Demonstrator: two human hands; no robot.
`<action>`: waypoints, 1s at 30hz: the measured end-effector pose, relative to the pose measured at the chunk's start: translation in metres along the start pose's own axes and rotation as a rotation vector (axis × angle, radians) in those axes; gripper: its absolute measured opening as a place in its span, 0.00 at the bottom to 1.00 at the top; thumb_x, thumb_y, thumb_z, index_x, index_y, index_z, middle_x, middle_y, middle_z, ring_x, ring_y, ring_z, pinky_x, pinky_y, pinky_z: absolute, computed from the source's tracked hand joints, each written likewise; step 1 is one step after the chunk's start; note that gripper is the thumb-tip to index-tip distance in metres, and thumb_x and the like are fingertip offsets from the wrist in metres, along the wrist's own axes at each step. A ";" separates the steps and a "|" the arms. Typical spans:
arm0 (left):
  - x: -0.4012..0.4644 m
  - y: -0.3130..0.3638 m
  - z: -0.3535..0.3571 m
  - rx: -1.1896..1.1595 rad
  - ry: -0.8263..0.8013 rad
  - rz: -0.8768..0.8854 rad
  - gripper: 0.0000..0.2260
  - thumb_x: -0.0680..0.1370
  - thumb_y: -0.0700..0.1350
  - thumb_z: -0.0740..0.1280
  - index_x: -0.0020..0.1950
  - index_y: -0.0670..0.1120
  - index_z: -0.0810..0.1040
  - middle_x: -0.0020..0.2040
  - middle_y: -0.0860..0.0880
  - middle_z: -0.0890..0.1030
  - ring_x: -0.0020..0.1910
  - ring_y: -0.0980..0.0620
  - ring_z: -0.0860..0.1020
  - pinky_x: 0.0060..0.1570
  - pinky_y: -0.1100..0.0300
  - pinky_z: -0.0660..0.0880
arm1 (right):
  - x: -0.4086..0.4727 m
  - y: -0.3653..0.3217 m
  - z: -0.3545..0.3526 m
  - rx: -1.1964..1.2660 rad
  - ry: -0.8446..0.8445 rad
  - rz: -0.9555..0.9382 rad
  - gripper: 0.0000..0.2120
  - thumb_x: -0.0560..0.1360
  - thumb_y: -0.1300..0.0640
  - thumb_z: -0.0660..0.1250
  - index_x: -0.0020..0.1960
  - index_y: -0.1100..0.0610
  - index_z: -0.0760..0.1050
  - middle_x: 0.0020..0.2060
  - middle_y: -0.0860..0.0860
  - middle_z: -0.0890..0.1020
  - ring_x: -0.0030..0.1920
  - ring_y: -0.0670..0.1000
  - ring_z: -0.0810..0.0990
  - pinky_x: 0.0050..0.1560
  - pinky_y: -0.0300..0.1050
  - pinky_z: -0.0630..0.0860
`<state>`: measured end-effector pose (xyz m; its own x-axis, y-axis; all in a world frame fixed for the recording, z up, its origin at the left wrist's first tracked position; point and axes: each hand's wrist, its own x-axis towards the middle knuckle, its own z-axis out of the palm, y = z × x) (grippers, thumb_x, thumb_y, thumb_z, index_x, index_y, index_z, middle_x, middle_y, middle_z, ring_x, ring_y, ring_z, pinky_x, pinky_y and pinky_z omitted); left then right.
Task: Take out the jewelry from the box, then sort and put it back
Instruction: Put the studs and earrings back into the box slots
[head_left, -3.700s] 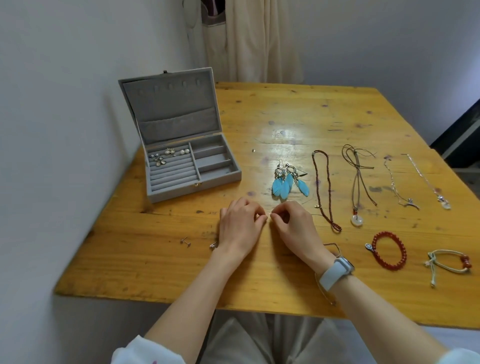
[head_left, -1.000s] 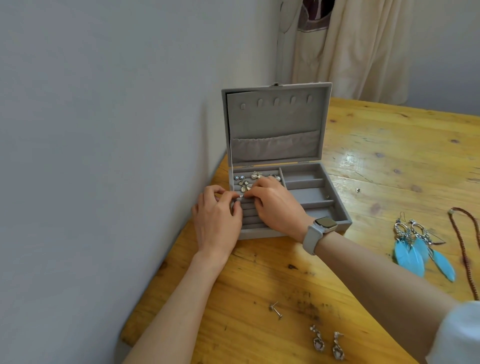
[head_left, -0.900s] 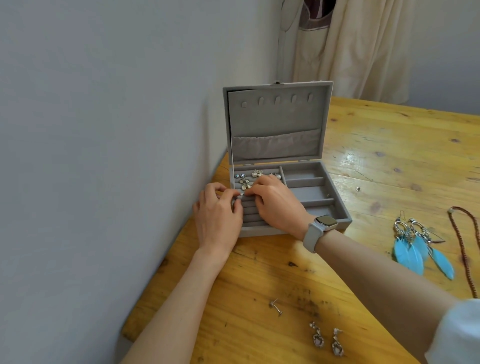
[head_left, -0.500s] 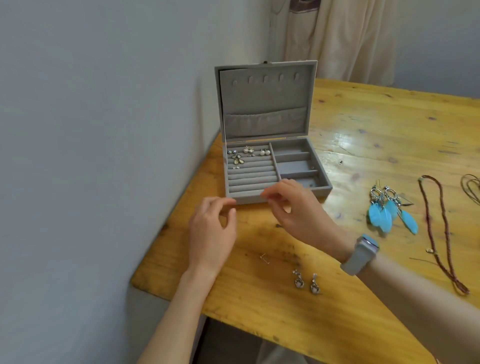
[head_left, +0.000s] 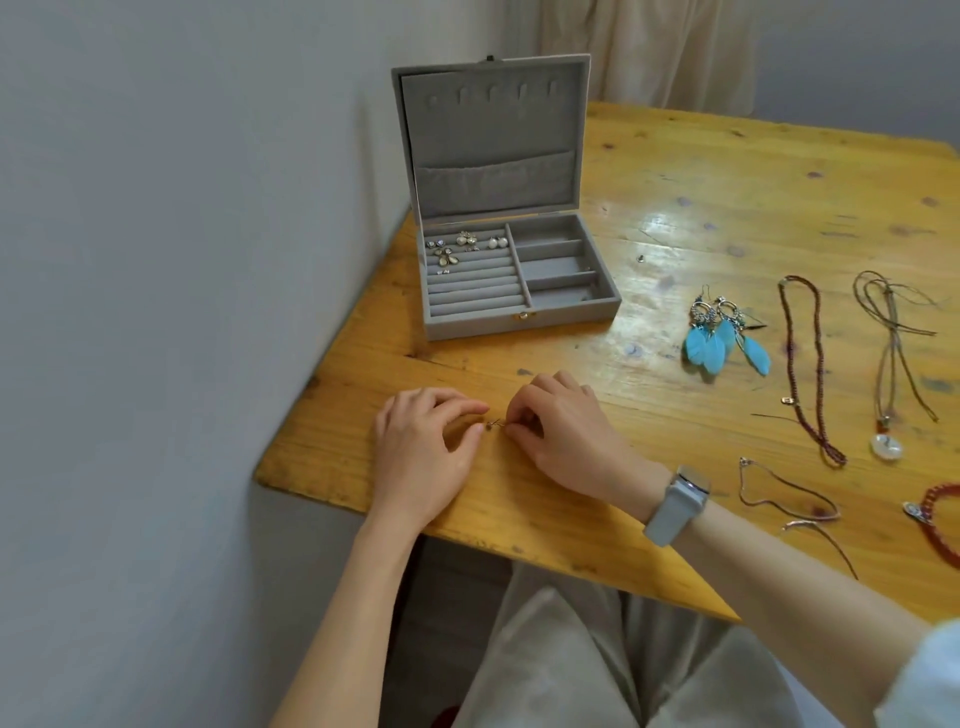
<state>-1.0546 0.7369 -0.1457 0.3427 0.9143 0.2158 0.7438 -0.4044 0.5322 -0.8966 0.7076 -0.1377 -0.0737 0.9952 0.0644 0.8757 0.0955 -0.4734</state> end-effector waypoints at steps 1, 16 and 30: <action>0.000 0.000 0.000 0.004 0.001 0.010 0.07 0.73 0.49 0.68 0.50 0.55 0.80 0.51 0.57 0.77 0.57 0.55 0.69 0.61 0.59 0.55 | 0.000 0.001 -0.001 0.011 0.001 0.000 0.06 0.76 0.54 0.61 0.51 0.54 0.73 0.49 0.49 0.74 0.51 0.50 0.67 0.54 0.44 0.65; 0.028 0.015 -0.013 -0.213 0.053 -0.082 0.04 0.76 0.43 0.66 0.48 0.50 0.79 0.44 0.59 0.76 0.47 0.59 0.74 0.52 0.68 0.70 | 0.035 0.023 -0.041 0.429 0.371 0.102 0.03 0.73 0.66 0.65 0.45 0.60 0.76 0.36 0.46 0.76 0.38 0.39 0.74 0.41 0.26 0.70; 0.162 -0.009 0.004 0.064 0.182 0.044 0.07 0.75 0.39 0.67 0.51 0.42 0.82 0.47 0.44 0.83 0.48 0.47 0.78 0.49 0.56 0.73 | 0.147 0.035 -0.029 0.410 0.383 0.098 0.05 0.75 0.62 0.63 0.49 0.60 0.76 0.43 0.52 0.79 0.43 0.47 0.75 0.43 0.31 0.70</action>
<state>-1.0039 0.8884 -0.1187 0.2704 0.8824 0.3850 0.7673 -0.4390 0.4674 -0.8635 0.8565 -0.1193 0.2435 0.9282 0.2812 0.6073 0.0801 -0.7904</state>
